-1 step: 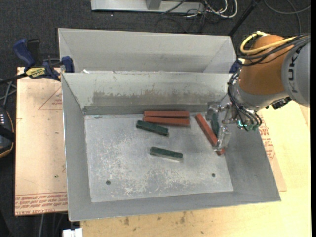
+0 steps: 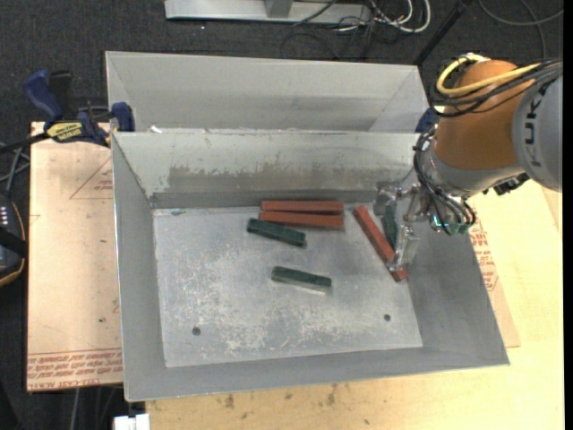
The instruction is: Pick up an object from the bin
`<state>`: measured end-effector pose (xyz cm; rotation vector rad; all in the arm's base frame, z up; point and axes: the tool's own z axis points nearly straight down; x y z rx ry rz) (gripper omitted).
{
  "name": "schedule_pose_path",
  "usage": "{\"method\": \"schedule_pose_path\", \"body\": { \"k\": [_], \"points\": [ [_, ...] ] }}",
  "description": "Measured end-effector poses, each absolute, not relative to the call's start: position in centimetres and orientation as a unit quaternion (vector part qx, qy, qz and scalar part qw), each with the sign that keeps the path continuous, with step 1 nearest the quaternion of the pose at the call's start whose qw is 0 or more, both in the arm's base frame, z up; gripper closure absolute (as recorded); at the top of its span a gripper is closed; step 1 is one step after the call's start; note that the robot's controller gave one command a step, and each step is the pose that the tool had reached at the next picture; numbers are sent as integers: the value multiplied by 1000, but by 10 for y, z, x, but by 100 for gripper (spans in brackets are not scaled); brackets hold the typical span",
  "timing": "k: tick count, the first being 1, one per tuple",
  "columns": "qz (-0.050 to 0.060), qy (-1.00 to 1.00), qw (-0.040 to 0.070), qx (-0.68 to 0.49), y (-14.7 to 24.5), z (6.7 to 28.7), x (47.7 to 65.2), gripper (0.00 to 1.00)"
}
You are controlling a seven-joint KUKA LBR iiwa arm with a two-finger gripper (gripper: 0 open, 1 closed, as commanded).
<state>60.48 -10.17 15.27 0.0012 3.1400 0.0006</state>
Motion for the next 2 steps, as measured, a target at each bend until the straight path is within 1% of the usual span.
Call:
{"method": "schedule_pose_path", "body": {
  "k": [1,2],
  "points": [
    [-1,1000,3,-27,-64,122,595,0],
    [1,999,1,-44,-29,81,589,0]
  ]
}}
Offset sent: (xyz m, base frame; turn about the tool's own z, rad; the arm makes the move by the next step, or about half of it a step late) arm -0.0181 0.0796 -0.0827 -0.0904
